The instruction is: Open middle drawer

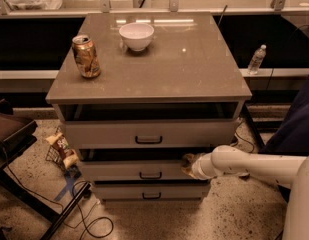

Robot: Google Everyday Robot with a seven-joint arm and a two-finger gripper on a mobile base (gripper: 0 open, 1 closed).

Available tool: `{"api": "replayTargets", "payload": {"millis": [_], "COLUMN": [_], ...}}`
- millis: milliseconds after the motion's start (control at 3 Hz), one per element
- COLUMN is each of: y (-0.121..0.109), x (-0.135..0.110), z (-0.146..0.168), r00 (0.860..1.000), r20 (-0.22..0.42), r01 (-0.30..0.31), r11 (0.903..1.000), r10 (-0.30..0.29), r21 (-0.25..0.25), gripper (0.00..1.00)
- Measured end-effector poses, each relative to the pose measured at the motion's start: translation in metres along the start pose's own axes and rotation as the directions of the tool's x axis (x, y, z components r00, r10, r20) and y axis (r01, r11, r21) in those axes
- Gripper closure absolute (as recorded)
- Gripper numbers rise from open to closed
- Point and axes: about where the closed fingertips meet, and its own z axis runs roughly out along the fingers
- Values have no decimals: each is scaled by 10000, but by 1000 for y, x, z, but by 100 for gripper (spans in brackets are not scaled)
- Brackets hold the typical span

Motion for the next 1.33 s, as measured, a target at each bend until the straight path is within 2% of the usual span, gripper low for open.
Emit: {"api": "replayTargets", "payload": {"millis": [667,1000,1333], "y": [0,-1,-1], "x": [-1,-1,-1], "z": [-2,-2,-2], "r00": [10000,10000,10000], "r20": [0,0,0], "r01": [-1,-1,-1], "r11": [10000,10000,10000], "r10": [1,1,1], "r21": [-2,-3,-4], "gripper": [100,82,59]}}
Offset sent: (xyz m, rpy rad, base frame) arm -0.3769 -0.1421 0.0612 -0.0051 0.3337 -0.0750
